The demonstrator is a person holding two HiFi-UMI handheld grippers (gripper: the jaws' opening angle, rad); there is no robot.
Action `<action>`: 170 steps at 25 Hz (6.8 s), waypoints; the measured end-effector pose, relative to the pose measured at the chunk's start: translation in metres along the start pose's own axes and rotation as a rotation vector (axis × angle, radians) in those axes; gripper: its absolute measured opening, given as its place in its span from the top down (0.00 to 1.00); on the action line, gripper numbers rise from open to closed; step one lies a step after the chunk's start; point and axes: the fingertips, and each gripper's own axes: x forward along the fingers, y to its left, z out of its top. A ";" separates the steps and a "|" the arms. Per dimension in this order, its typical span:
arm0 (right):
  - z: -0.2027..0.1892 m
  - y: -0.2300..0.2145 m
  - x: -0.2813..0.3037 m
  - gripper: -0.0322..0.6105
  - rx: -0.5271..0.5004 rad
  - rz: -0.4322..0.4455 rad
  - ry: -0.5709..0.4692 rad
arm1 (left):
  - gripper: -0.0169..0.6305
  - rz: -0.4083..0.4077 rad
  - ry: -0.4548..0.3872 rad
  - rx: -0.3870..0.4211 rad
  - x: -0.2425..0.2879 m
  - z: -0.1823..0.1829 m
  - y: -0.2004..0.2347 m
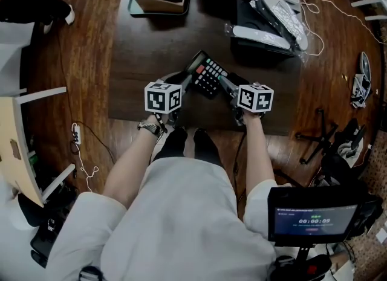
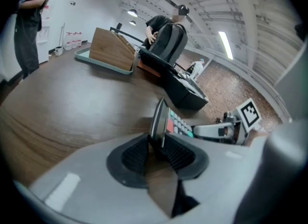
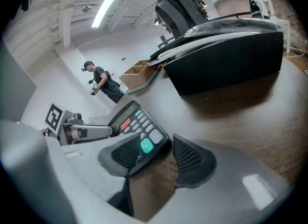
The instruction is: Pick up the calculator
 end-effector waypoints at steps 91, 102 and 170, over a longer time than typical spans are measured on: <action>0.153 0.143 -0.182 0.80 -0.398 0.042 -0.611 | 0.89 0.252 -0.658 0.644 -0.195 0.156 -0.119; 0.156 0.153 -0.201 0.80 -0.443 0.003 -0.664 | 0.89 0.237 -0.725 0.606 -0.219 0.172 -0.128; -0.073 0.264 -0.380 0.80 -0.507 0.014 -0.799 | 0.89 0.228 -0.833 0.669 -0.368 -0.061 -0.241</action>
